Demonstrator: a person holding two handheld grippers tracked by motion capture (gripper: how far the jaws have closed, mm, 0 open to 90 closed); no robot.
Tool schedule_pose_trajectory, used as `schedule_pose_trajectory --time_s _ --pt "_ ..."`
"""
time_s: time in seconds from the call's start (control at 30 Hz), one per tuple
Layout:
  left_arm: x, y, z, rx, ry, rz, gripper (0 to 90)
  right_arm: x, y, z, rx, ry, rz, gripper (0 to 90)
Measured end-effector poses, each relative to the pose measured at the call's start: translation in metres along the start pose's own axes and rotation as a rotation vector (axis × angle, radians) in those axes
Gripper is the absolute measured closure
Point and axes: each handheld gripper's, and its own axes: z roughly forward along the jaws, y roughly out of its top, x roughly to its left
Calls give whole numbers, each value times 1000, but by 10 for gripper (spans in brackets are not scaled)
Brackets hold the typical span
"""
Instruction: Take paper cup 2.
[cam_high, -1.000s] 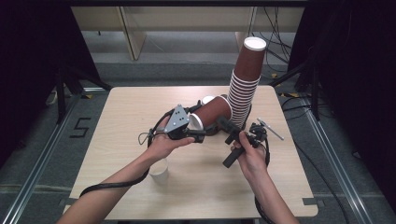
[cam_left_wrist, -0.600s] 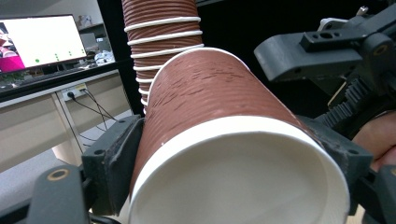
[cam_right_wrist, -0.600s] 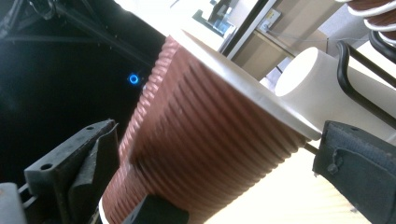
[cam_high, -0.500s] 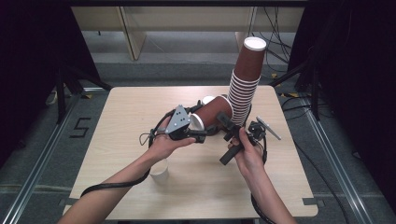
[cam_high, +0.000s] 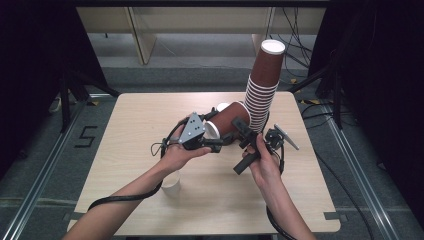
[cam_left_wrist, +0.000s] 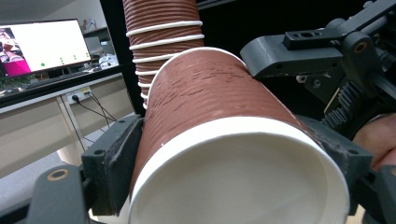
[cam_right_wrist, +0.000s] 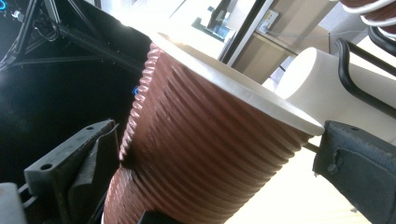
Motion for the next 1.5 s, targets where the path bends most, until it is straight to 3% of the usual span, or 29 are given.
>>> schedule_pose_trajectory --time_s 0.2,0.3,0.37,0.53,0.63,0.73,0.93,1.0,1.07,1.2,1.23,1.27,1.47,1.5 --pt "0 0 0 3 1 8 199 1 -2 0 0 -16 61 4" --pt "-1 -1 0 4 2 9 199 1 -2 1 -10 -14 36 4" --pt "-1 0 1 4 2 14 199 2 -1 1 1 -28 67 4" --pt "-2 0 2 4 6 18 199 2 -1 2 -11 -14 72 4" --pt "-2 0 2 5 7 18 199 2 -1 2 -6 -20 100 5" --pt "-3 0 3 6 3 26 199 1 -2 3 -14 6 66 5" --pt "-6 0 4 6 -5 30 198 0 -2 4 -21 5 88 4" --pt "-7 0 5 8 -5 36 198 0 -2 4 -19 4 124 5" --pt "-9 0 6 10 -9 47 198 0 -2 5 -19 -1 130 4" --pt "-11 0 8 21 -13 61 198 -1 -3 7 -18 -12 134 6" --pt "-12 0 8 21 -16 57 197 -2 -4 7 -26 -12 111 5" --pt "-12 0 9 22 -16 56 198 0 -4 7 -25 -1 136 6" --pt "-12 -2 8 27 -15 57 195 -2 -4 7 -39 -11 109 27" --pt "-12 -1 8 29 -15 58 194 0 -5 7 -33 -12 134 31"
